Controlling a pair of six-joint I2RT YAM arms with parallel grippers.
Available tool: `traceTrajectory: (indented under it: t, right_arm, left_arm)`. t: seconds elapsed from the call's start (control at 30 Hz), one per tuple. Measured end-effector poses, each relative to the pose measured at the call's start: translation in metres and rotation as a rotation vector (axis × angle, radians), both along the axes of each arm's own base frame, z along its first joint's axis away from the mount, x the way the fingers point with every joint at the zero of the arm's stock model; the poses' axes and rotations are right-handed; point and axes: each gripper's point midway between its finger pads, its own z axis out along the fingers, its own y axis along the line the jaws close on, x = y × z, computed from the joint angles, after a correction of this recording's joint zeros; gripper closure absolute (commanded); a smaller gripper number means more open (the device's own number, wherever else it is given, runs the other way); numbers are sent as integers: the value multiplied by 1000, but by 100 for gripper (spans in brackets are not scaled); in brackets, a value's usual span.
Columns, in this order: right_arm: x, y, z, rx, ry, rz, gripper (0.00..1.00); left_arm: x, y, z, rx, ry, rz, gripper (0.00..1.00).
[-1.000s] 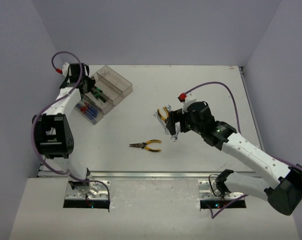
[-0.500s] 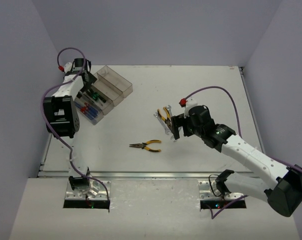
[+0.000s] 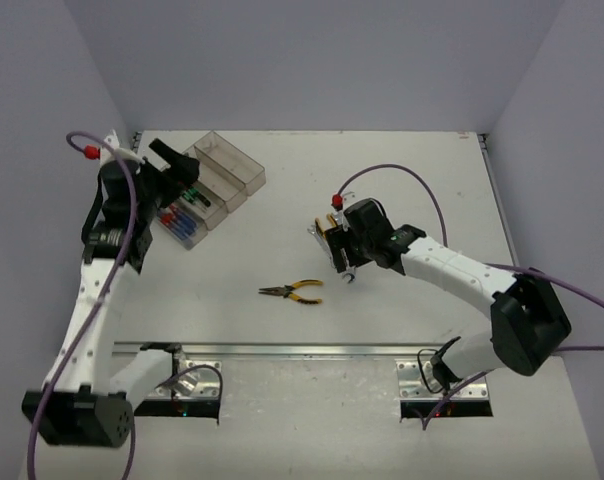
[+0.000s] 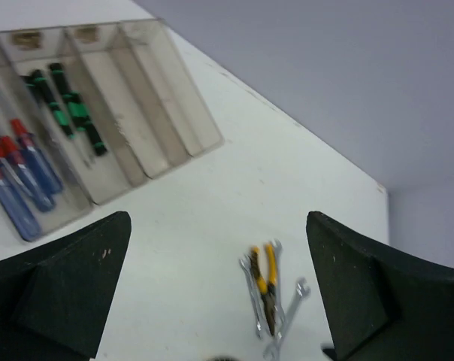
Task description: Sort the tools into containers
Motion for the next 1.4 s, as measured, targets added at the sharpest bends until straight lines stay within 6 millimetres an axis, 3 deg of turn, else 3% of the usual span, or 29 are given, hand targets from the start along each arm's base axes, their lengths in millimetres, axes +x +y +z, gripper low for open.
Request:
traceTrajectory:
  t: [0.07, 0.13, 0.27, 0.37, 0.47, 0.73, 1.07, 1.2, 1.27, 1.4]
  right_arm:
    - [12, 7, -4, -26, 16, 4, 56]
    - [25, 16, -8, -45, 30, 11, 63]
    - [43, 36, -15, -53, 62, 59, 64]
    - [36, 51, -23, -30, 118, 157, 63]
    - [19, 64, -31, -27, 166, 266, 59]
    - [-37, 105, -59, -126, 209, 598, 57]
    - [-35, 102, -89, -230, 239, 716, 54]
    - [-32, 105, -91, -253, 217, 748, 56]
    - [-32, 104, -92, -263, 213, 761, 62]
    - [-30, 105, -93, -272, 207, 787, 88]
  left_arm:
    - [-36, -27, 11, 36, -85, -133, 0]
    - [-61, -39, 10, 83, -123, -216, 0]
    - [-77, -37, -32, 168, -48, -265, 0]
    - [-88, -41, -62, 182, 11, -308, 0]
    - [-94, -43, -73, 189, 31, -332, 0]
    - [-100, -48, -61, 192, -27, -365, 0]
    - [-101, -52, -57, 197, -47, -390, 0]
    - [-102, -52, -55, 198, -55, -390, 0]
    - [-103, -53, -54, 199, -60, -391, 0]
    - [-103, -53, -53, 198, -67, -395, 0]
